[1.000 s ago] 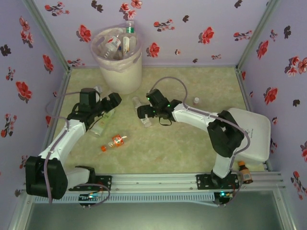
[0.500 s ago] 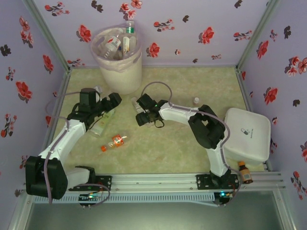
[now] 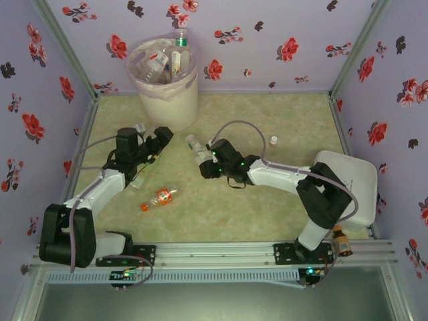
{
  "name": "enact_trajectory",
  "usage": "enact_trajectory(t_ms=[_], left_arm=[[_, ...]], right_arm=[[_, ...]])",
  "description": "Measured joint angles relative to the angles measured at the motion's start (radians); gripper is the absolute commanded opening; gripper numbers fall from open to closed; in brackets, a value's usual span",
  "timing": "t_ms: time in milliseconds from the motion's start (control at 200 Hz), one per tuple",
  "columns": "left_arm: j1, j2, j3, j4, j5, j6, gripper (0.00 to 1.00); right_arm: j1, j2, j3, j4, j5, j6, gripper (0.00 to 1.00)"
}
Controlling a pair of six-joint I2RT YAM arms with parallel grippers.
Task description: Put the plastic bottles in the bin
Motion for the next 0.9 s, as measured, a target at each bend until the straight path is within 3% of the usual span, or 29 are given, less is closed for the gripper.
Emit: enact_trajectory(t_ms=[195, 355, 495, 680, 720, 760, 840, 900], left_arm=[[-0.053, 0.073, 0.006, 0.097, 0.035, -0.021, 0.99], [-0.082, 0.138, 0.024, 0.12, 0.046, -0.032, 0.91], [-0.11, 0.185, 0.047, 0.151, 0.064, -0.044, 0.72], [-0.119, 0.201, 0.064, 0.179, 0.081, -0.053, 0.37], [-0.116, 0.201, 0.074, 0.165, 0.084, -0.043, 0.3], [-0.115, 0.2, 0.083, 0.151, 0.086, -0.031, 0.26], [-0.109, 0.196, 0.111, 0.103, 0.09, -0.016, 0.19], [-0.101, 0.185, 0.141, 0.056, 0.099, 0.001, 0.17]], right_arm=[[0.003, -0.033, -0.085, 0.18, -0.095, 0.001, 0.46], [0.015, -0.06, -0.106, 0.265, -0.124, 0.0, 0.44], [0.029, -0.067, -0.107, 0.311, -0.141, 0.0, 0.44], [0.038, -0.068, -0.107, 0.312, -0.145, -0.001, 0.47], [0.038, -0.067, -0.107, 0.313, -0.142, -0.001, 0.51], [0.037, -0.068, -0.107, 0.315, -0.142, -0.001, 0.62], [0.038, -0.071, -0.106, 0.317, -0.14, -0.002, 0.99], [0.038, -0.076, -0.106, 0.305, -0.129, -0.007, 1.0]])
